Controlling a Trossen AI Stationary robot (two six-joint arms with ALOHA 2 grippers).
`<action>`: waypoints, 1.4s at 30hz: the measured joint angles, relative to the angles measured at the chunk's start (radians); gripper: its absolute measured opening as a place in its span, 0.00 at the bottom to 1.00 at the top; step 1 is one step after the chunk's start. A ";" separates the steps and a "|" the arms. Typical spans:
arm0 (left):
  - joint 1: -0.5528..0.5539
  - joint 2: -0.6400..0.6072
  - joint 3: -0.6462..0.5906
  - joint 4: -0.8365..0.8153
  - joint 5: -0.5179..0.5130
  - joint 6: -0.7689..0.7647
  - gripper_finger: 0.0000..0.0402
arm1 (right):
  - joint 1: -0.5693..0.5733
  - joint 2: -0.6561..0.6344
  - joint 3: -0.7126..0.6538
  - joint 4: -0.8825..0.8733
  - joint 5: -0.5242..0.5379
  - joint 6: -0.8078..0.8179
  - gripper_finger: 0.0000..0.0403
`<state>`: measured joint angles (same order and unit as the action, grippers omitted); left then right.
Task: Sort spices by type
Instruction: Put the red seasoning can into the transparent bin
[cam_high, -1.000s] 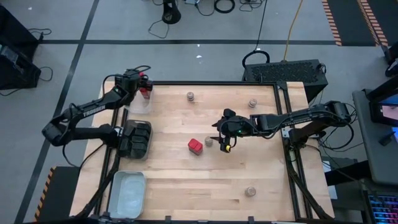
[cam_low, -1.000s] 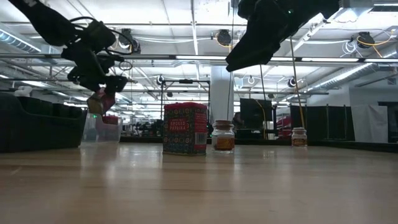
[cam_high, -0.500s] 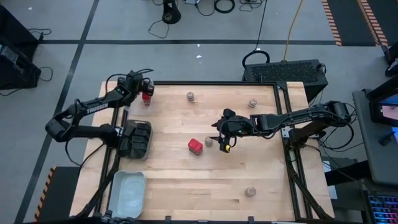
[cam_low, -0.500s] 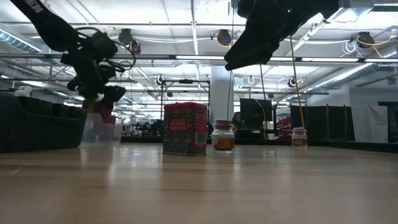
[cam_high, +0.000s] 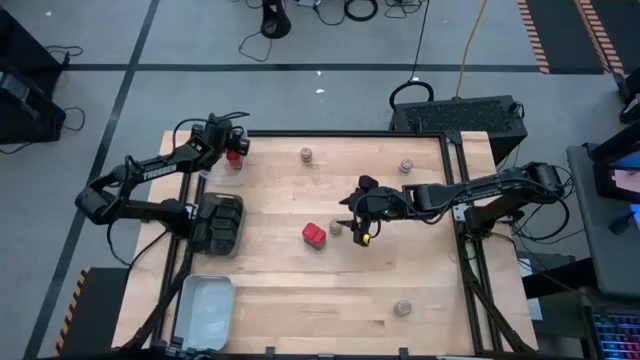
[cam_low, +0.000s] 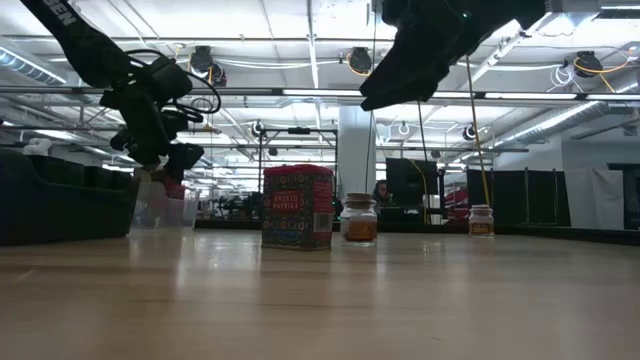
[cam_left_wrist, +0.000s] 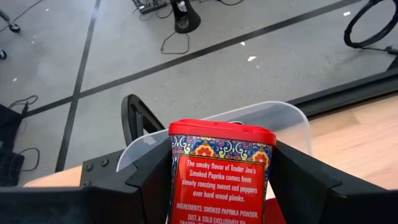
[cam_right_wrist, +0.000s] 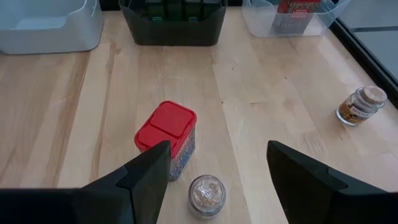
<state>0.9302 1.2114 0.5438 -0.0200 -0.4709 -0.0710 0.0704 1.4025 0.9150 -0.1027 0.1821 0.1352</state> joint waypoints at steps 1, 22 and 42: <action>0.000 0.000 0.000 0.000 0.001 0.000 0.58 | 0.000 0.000 0.000 0.004 0.000 0.000 0.61; 0.000 -0.001 0.002 -0.041 0.001 -0.052 0.58 | 0.000 0.000 0.000 0.017 0.000 0.006 0.61; 0.006 -0.019 0.003 -0.041 0.032 -0.017 0.78 | 0.000 0.000 0.000 0.017 0.000 0.010 0.61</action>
<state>0.9365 1.1926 0.5472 -0.0606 -0.4391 -0.0883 0.0704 1.4025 0.9150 -0.0856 0.1822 0.1455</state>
